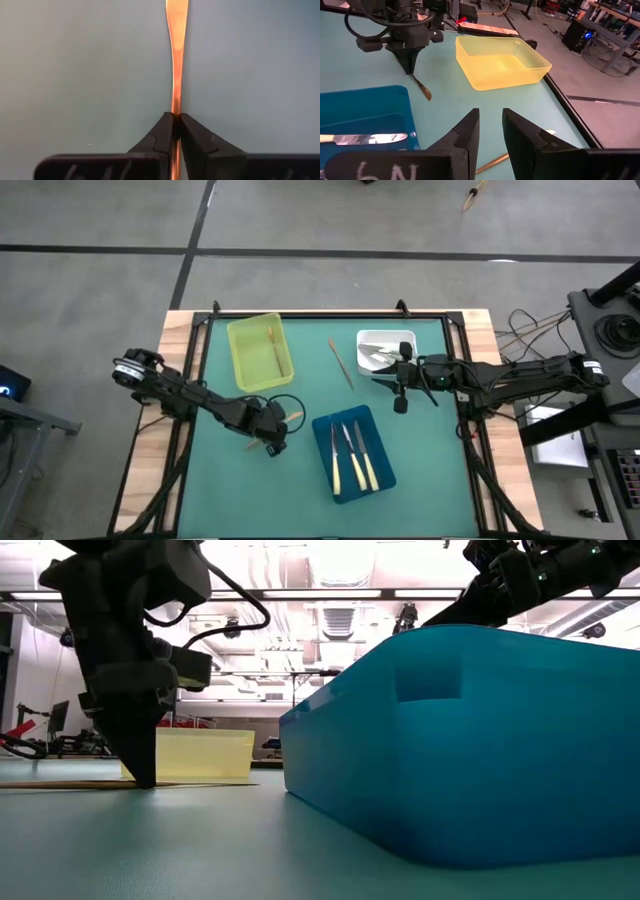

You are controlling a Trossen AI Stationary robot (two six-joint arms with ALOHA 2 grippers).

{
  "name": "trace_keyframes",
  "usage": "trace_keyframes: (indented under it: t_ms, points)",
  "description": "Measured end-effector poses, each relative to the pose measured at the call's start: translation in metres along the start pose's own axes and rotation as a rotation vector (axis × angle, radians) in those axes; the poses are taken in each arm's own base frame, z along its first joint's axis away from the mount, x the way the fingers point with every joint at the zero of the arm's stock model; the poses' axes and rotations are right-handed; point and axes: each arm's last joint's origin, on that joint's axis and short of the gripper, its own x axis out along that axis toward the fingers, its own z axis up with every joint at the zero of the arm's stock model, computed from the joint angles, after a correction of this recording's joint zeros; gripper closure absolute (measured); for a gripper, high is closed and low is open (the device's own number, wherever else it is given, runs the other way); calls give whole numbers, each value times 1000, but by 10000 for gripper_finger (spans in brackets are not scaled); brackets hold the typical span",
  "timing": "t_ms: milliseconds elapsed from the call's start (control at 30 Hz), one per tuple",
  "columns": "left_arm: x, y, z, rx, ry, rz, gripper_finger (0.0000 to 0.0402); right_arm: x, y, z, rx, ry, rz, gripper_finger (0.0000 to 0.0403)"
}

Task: Sort silverware by color (type)
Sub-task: Put the bottom gold knife into the yellow bin

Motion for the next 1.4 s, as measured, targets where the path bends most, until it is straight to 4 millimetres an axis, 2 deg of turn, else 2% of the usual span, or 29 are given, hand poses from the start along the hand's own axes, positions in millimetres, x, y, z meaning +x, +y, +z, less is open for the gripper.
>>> trace_keyframes:
  t_ms: [167, 567, 733, 900, 1100, 1233, 1400]
  points:
    - [-4, -5, 1, 2, -18, 9, 398, 0, 0, 0, -2, 0, 0, 326]
    - [-29, -21, 17, 28, -38, 40, 401, 0, 0, 0, -1, 0, 0, 326]
    - [-49, -17, 22, -18, -118, 76, 401, 0, 0, -1, -1, 2, 0, 326]
    - [-89, 0, 25, -185, -316, 88, 401, 0, 0, -1, -2, 2, 1, 326]
    - [-134, 39, 25, -457, -493, 89, 402, 0, 0, -1, -1, 2, 0, 326]
    - [-152, 65, 33, -586, -541, 57, 401, 0, 0, -1, -1, 3, 0, 326]
    - [-166, 104, 50, -797, -529, 25, 401, 0, 0, -1, -1, 2, 0, 326]
